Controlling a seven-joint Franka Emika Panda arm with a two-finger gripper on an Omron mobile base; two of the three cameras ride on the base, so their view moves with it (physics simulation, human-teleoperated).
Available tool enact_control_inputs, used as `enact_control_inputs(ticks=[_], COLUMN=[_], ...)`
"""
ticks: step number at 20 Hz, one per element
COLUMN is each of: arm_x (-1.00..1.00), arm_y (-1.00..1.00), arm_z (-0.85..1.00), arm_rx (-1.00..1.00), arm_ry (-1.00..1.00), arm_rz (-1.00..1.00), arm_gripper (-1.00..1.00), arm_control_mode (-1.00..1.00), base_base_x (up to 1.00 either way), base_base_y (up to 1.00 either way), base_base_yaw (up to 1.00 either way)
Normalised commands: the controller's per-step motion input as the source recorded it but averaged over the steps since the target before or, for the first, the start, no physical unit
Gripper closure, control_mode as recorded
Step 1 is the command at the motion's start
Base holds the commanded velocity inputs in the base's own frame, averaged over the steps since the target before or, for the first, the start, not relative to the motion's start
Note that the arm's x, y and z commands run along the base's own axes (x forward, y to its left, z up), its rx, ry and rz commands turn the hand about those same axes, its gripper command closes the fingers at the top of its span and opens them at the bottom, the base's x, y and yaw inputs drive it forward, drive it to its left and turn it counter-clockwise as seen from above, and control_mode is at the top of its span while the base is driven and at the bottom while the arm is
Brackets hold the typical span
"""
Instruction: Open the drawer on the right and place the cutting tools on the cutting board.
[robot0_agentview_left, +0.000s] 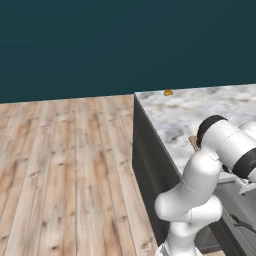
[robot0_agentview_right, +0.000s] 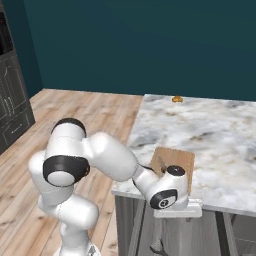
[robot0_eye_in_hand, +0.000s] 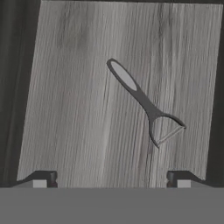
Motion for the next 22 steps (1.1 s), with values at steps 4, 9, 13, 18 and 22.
enact_control_inputs(ticks=[4,9,13,18,22], arm_x=[-0.31,-0.75,-0.03,-0.21,-0.57], arm_y=[-0.35,-0.57,0.00,0.00,0.00], arm_z=[-0.37,-0.23,0.00,-0.17,-0.12], arm_rx=[0.00,0.00,0.00,0.00,0.00], arm_ry=[-0.02,-0.05,0.00,0.00,0.00], arm_rz=[0.10,0.11,0.00,0.00,0.00], arm_gripper=[-1.00,-1.00,-1.00,-1.00,-1.00], arm_control_mode=[-1.00,-1.00,-1.00,-1.00,-1.00], base_base_x=[0.00,0.00,0.00,0.00,0.00], base_base_y=[0.00,0.00,0.00,0.00,0.00], base_base_yaw=[0.00,0.00,0.00,0.00,0.00])
